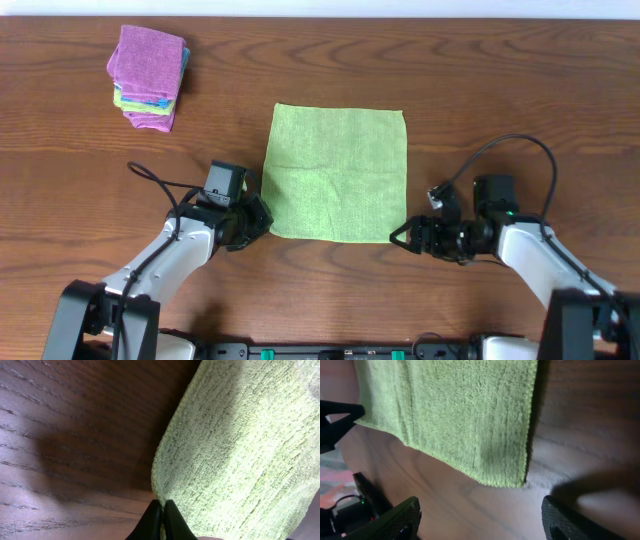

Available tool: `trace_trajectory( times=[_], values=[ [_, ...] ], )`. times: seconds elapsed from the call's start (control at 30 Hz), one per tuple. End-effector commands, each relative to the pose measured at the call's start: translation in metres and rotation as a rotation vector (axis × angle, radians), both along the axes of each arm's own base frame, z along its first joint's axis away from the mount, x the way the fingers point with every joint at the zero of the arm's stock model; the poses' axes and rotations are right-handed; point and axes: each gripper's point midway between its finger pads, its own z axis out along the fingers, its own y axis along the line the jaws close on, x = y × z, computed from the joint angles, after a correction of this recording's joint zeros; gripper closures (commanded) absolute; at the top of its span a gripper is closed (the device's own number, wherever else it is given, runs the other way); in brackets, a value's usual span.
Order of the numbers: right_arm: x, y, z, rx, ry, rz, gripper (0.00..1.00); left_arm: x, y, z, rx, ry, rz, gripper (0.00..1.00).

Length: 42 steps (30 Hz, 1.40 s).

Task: Fold the cloth
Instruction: 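Move both grippers to the cloth's left and right near corners, then grasp the near edge with both grippers and fold it toward the far edge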

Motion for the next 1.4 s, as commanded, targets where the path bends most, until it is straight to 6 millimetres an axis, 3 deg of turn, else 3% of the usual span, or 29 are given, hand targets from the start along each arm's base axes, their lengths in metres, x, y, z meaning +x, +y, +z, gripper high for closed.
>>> trace_trajectory(
  times=[0.0,0.13,0.3,0.43,0.53,0.63,0.8,0.9,1.0,1.23,1.37],
  values=[
    [0.000,0.004,-0.008,-0.012,0.014,0.012,0.23,0.005,-0.002,0.003,-0.009,-0.006,-0.002,0.94],
    [0.002,-0.005,-0.026,-0.107,0.047,-0.015,0.23,0.005,-0.002,0.003,-0.008,-0.006,-0.002,0.94],
    [0.005,-0.004,-0.035,-0.132,0.058,-0.030,0.31,0.005,-0.002,0.003,-0.008,-0.006,-0.002,0.94],
    [0.008,-0.006,-0.038,-0.138,0.074,-0.064,0.51,0.005,-0.002,0.003,-0.008,-0.006,-0.002,0.94],
    [0.009,-0.006,-0.038,-0.136,0.081,-0.074,0.55,0.005,-0.002,0.003,-0.008,-0.007,-0.002,0.94],
    [0.010,-0.006,-0.037,-0.135,0.079,-0.079,0.68,0.005,-0.001,0.003,-0.005,-0.009,-0.001,0.94],
    [0.014,-0.006,-0.035,-0.132,0.081,-0.093,0.98,0.005,-0.001,0.003,-0.005,-0.009,-0.001,0.94],
    [0.015,-0.005,-0.033,-0.131,0.084,-0.095,0.98,0.006,-0.002,0.004,-0.009,-0.010,-0.003,0.94],
    [0.020,-0.005,-0.020,-0.133,0.089,-0.093,0.99,0.013,-0.010,0.017,-0.045,-0.040,-0.035,0.94],
    [0.044,-0.005,0.045,-0.134,-0.029,-0.080,0.99,0.029,-0.017,0.074,-0.057,-0.152,-0.098,0.94],
    [0.042,-0.007,0.073,-0.144,-0.084,-0.087,0.99,0.027,-0.017,0.107,-0.058,-0.241,-0.123,0.94]
  ],
)
